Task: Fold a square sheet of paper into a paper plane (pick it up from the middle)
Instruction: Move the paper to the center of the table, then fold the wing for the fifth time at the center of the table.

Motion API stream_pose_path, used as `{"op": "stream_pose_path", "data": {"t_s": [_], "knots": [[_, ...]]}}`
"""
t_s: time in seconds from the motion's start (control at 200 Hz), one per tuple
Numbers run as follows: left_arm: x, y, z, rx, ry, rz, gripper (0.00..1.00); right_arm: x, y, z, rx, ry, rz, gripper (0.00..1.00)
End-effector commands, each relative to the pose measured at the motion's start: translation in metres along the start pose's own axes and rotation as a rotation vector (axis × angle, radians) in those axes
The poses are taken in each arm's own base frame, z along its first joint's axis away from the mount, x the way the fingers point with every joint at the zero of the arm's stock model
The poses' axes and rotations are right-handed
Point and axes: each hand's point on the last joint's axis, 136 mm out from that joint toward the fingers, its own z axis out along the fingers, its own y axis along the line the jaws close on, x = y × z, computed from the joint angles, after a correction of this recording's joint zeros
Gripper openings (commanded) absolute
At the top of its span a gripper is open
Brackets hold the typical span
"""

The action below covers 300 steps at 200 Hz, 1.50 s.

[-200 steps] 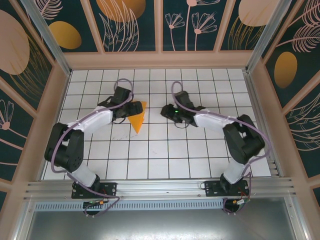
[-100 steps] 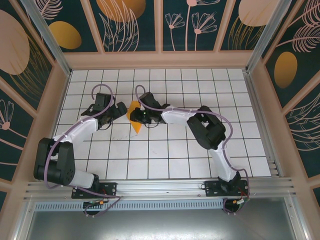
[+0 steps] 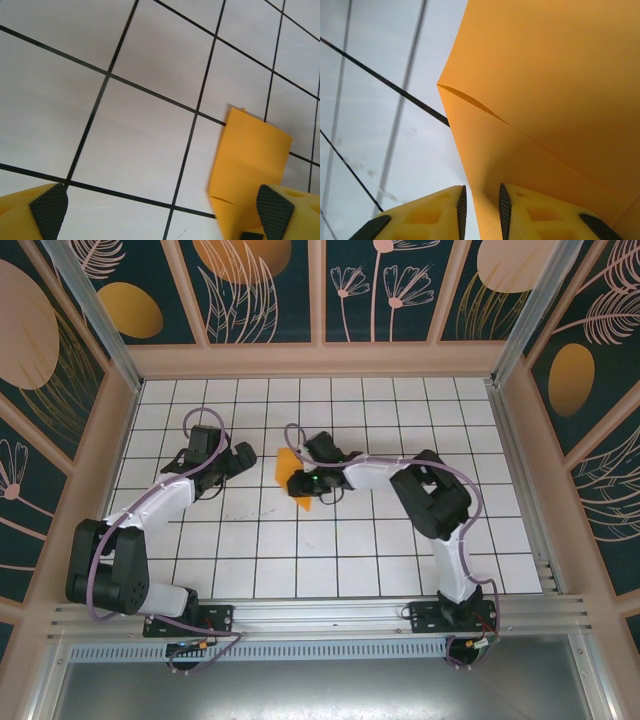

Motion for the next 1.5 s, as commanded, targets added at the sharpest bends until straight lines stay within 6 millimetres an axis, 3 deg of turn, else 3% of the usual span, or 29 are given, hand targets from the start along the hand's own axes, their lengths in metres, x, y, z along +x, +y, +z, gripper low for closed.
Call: {"op": "stream_pose_path", "data": {"t_s": [0.0, 0.085, 0.165, 0.295, 0.385, 0.535, 0.801, 0.986, 1.116, 1.216, 1.356, 1.416, 1.496], "knots": [[0.002, -0.011, 0.000, 0.074, 0.009, 0.031, 0.99, 0.033, -0.026, -0.019, 0.043, 0.087, -0.201, 0.29], [0.007, -0.019, 0.001, 0.126, 0.029, 0.038, 0.99, 0.035, -0.021, -0.035, 0.048, 0.077, -0.290, 0.30], [0.012, -0.028, 0.002, 0.183, 0.054, 0.034, 0.98, 0.022, -0.008, -0.052, 0.046, 0.020, -0.283, 0.32], [0.019, -0.038, 0.005, 0.248, 0.090, 0.025, 0.99, -0.012, 0.005, -0.082, 0.090, -0.163, -0.070, 0.35], [0.022, -0.040, 0.007, 0.265, 0.103, 0.010, 0.99, -0.023, 0.004, -0.085, 0.119, -0.246, 0.112, 0.35], [0.026, -0.040, 0.010, 0.269, 0.119, 0.002, 0.99, -0.033, -0.012, -0.063, 0.189, -0.267, 0.293, 0.34], [0.031, -0.042, 0.009, 0.299, 0.134, 0.000, 0.99, -0.048, -0.009, -0.013, 0.195, -0.180, 0.262, 0.31], [0.037, -0.043, 0.009, 0.318, 0.155, -0.012, 0.99, -0.028, -0.008, 0.008, 0.178, -0.080, 0.216, 0.31], [0.042, -0.042, 0.010, 0.329, 0.166, -0.019, 0.99, -0.006, 0.000, 0.013, 0.152, -0.004, 0.147, 0.30], [0.046, -0.043, 0.009, 0.344, 0.175, -0.034, 0.99, -0.006, 0.013, 0.002, 0.096, -0.019, 0.131, 0.30], [0.052, -0.045, 0.008, 0.381, 0.195, -0.077, 0.99, -0.033, 0.022, -0.035, 0.086, -0.154, 0.178, 0.31], [0.056, -0.046, 0.006, 0.397, 0.206, -0.099, 0.98, -0.037, 0.019, -0.053, 0.091, -0.218, 0.217, 0.33], [0.062, -0.049, 0.003, 0.423, 0.220, -0.129, 0.98, -0.028, 0.007, -0.068, 0.110, -0.260, 0.292, 0.34]]}}
